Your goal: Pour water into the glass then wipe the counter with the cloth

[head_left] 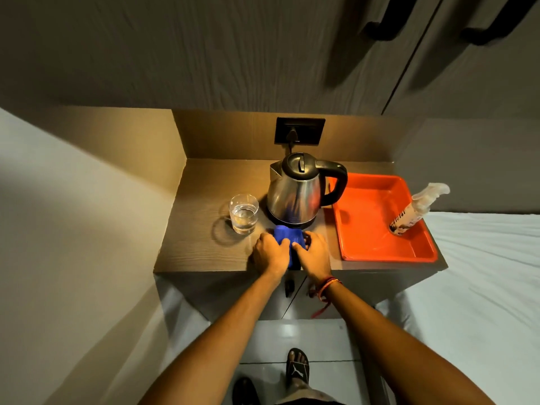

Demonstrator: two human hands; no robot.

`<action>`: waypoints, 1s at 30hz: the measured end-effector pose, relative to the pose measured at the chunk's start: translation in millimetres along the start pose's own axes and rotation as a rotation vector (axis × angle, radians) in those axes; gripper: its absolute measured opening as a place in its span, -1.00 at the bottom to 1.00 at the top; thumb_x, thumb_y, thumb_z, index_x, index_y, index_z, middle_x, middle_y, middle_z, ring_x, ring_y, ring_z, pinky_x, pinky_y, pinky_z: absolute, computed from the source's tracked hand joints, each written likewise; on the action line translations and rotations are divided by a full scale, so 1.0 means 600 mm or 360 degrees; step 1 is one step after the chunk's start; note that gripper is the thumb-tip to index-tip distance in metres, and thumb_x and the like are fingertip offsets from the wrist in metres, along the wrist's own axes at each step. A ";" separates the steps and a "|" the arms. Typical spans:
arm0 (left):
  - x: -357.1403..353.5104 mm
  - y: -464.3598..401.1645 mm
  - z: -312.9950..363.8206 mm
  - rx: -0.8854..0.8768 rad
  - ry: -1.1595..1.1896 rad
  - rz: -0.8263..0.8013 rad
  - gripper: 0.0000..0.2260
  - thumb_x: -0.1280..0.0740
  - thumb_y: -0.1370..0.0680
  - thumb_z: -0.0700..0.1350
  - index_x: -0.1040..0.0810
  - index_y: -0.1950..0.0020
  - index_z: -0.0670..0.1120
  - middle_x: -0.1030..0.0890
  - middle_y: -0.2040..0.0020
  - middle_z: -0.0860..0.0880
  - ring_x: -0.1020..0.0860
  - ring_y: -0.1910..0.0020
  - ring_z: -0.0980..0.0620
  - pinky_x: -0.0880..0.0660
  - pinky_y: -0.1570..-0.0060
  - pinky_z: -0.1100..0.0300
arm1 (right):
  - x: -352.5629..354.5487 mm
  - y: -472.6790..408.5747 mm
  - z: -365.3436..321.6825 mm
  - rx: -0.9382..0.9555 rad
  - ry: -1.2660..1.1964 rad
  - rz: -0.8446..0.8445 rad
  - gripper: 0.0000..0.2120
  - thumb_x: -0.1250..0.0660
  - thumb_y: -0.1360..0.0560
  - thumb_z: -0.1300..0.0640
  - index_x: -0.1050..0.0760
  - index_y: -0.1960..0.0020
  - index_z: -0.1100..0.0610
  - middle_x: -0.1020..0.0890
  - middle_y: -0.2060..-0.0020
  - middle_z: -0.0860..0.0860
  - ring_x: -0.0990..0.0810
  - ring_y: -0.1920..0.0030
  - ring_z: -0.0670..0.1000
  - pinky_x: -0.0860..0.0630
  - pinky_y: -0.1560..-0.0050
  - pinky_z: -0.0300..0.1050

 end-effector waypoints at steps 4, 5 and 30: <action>-0.017 0.028 0.085 -0.0255 0.0641 -0.0132 -0.88 -0.36 -0.52 -0.12 -0.47 0.06 -0.16 -0.59 0.14 -0.07 -0.57 0.11 -0.10 -0.53 0.17 0.10 | 0.071 -0.029 -0.022 -0.0123 -0.0372 -0.0027 -0.86 -0.27 -0.53 0.37 -0.58 0.00 0.37 -0.64 0.03 0.19 -0.53 0.06 0.02 -0.46 0.00 -0.07; -0.019 0.035 0.106 -0.0290 0.0757 -0.0139 -0.88 -0.37 -0.51 -0.14 -0.44 0.14 -0.11 -0.54 0.22 0.01 -0.54 0.20 0.02 -0.46 0.29 0.24 | 0.097 -0.038 -0.027 -0.0137 -0.0551 -0.0034 -0.85 -0.23 -0.55 0.40 -0.58 0.04 0.37 -0.64 0.07 0.15 -0.53 0.06 0.00 -0.45 0.00 -0.09; -0.154 0.079 0.236 -0.1076 -0.0794 0.0182 -0.65 -0.44 -0.48 -0.01 -0.44 -0.18 -0.07 -0.47 -0.17 -0.07 -0.48 -0.16 -0.11 -0.50 -0.06 0.00 | 0.298 -0.075 0.066 -0.0029 0.0939 0.0154 -0.64 -0.34 -0.51 0.00 -0.48 -0.23 0.16 -0.54 -0.18 0.13 -0.58 -0.18 0.20 -0.55 -0.02 0.05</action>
Point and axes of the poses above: each hand's wrist, its own y-axis away from the middle knuckle, its own x-axis out of the back of the hand, z = x × y, the point moved 3 cm from there along -y, towards the middle knuckle
